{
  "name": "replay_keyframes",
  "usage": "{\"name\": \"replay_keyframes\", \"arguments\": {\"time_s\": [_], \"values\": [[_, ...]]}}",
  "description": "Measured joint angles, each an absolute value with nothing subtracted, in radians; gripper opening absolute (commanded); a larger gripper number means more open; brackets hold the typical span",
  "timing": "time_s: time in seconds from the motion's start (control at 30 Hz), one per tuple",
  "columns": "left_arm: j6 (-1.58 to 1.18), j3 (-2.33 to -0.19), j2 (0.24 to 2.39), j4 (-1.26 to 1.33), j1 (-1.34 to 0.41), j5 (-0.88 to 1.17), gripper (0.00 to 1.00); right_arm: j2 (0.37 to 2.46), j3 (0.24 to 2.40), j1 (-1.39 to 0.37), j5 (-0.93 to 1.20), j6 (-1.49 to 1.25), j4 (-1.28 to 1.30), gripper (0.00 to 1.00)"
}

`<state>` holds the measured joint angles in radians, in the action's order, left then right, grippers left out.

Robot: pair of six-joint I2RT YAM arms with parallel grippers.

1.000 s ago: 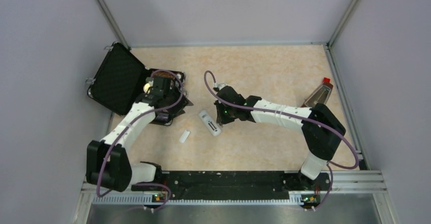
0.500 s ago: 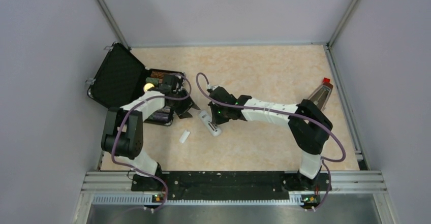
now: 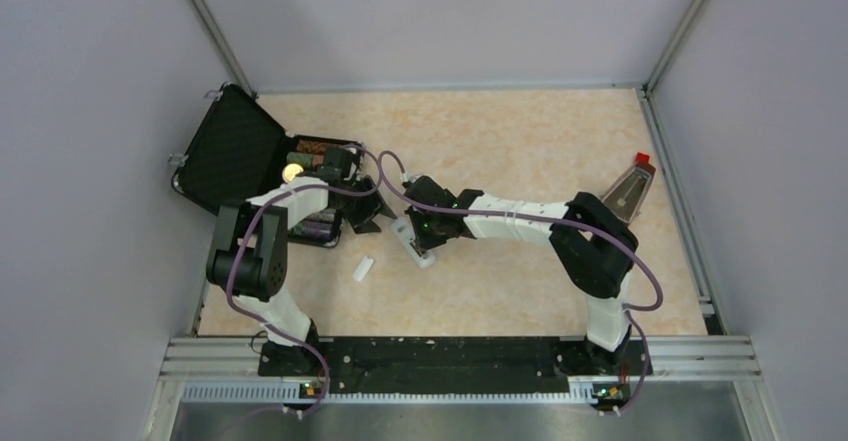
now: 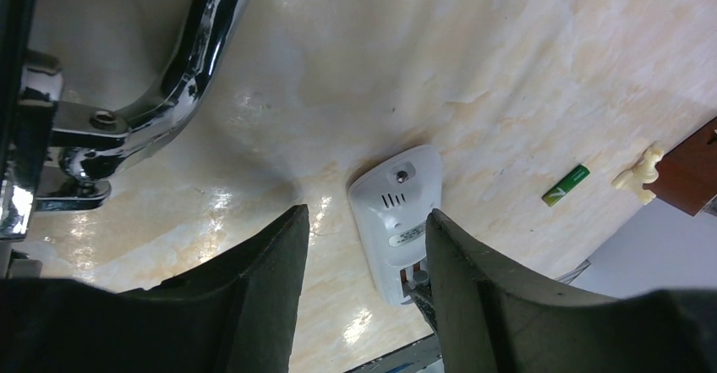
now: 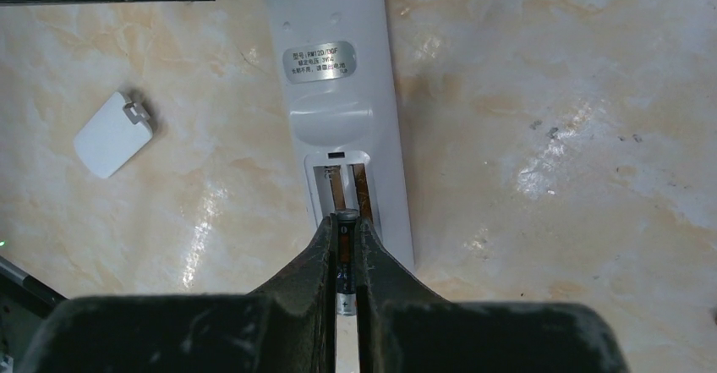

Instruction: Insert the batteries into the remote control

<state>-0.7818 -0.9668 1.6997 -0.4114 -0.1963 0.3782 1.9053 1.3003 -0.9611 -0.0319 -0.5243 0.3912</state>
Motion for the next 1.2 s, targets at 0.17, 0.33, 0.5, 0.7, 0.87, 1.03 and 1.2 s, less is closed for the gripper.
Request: {"name": "replay_keyframes", "arguments": {"time_s": [0.17,0.33,0.5,0.7,0.87,1.03,1.2], "values": [[-0.772,-0.967,1.700,-0.410,-0.196,0.378,0.58,1.911,1.306,-0.961,-0.023,-0.525,0.389,0.04],[-0.767,-0.967,1.700,-0.410,-0.196,0.378,0.57,1.911,1.306,-0.962,-0.013,-0.525,0.382,0.05],[-0.764,-0.967,1.704,-0.410,-0.196,0.377,0.57,1.912,1.306,-0.962,-0.012,-0.525,0.380,0.07],[-0.764,-0.967,1.711,-0.408,-0.196,0.377,0.57,1.921,1.306,-0.962,-0.009,-0.525,0.364,0.09],[-0.764,-0.967,1.711,-0.406,-0.196,0.377,0.57,1.925,1.305,-0.962,-0.010,-0.526,0.357,0.14],[-0.764,-0.967,1.711,-0.403,-0.196,0.377,0.57,1.925,1.305,-0.962,-0.015,-0.529,0.349,0.20],[-0.764,-0.967,1.711,-0.403,-0.196,0.377,0.57,1.925,1.305,-0.962,-0.021,-0.536,0.347,0.23]]}}
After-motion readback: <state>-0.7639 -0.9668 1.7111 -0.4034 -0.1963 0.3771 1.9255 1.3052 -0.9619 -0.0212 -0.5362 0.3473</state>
